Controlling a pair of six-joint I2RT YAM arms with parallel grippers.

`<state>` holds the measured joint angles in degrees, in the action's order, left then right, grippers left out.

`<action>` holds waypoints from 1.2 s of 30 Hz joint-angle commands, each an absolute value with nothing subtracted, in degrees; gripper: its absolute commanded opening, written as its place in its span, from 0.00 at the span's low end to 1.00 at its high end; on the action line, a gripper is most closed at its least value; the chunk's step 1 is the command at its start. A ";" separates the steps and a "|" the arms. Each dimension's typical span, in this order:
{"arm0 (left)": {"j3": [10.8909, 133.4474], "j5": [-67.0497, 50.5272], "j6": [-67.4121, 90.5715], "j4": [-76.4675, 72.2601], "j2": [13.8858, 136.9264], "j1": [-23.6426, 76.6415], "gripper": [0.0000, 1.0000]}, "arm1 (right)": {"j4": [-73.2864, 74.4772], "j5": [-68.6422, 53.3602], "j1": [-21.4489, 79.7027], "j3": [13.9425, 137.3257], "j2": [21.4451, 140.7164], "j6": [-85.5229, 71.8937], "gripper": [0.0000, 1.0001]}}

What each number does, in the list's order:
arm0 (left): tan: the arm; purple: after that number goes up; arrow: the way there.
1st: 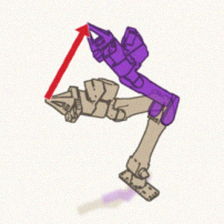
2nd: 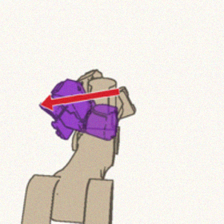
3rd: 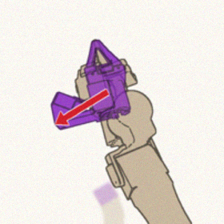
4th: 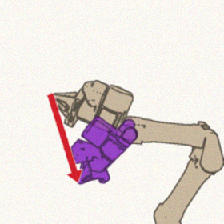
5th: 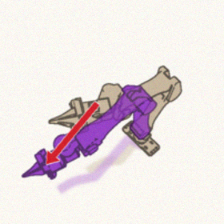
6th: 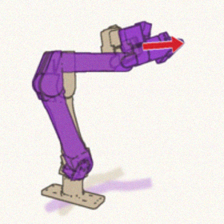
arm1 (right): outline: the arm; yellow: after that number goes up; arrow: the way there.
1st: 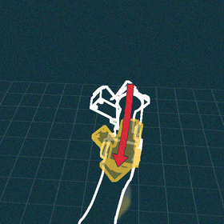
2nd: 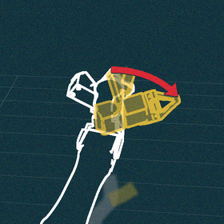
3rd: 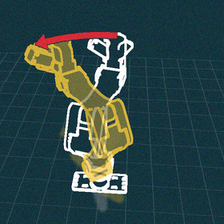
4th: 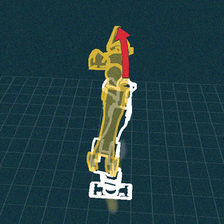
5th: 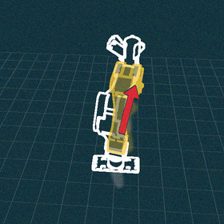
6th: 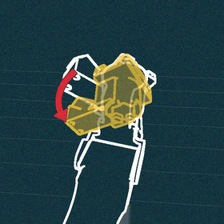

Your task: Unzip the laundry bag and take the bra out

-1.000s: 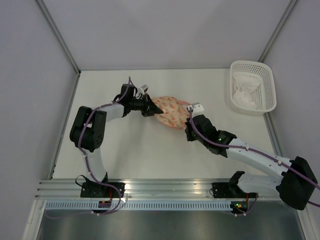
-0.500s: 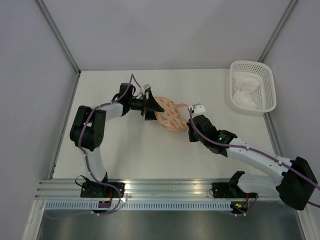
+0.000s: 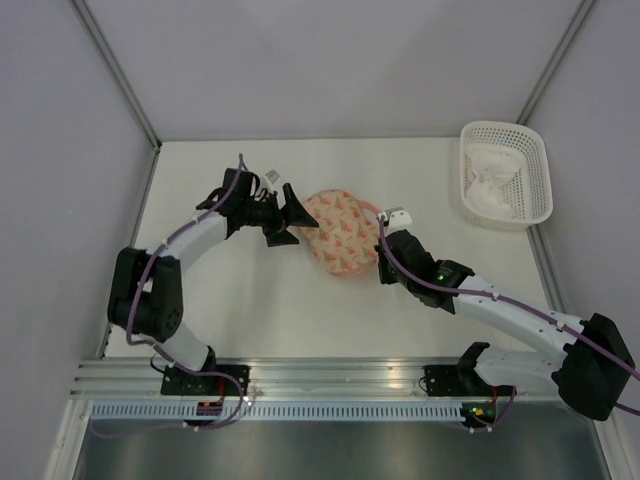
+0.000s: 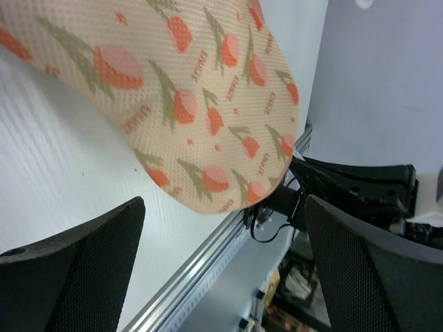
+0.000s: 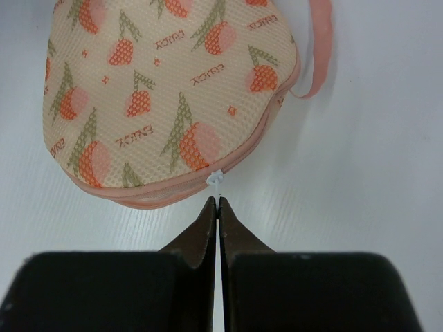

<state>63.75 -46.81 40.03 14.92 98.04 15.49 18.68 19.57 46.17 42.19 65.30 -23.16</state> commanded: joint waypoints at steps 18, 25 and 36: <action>30.49 -13.47 73.03 19.51 46.59 32.08 1.00 | 1.95 -15.28 47.55 44.21 72.06 -25.58 0.01; 34.80 -7.12 80.15 17.75 47.36 32.52 1.00 | -1.93 -21.80 50.01 45.00 74.35 -25.49 0.00; 38.76 -10.72 85.52 20.74 58.80 37.00 1.00 | -3.08 -17.58 52.03 50.26 80.76 -22.07 0.01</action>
<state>35.83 -9.37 82.52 20.05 59.33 36.25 0.36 -19.03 51.81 46.46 79.26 -24.56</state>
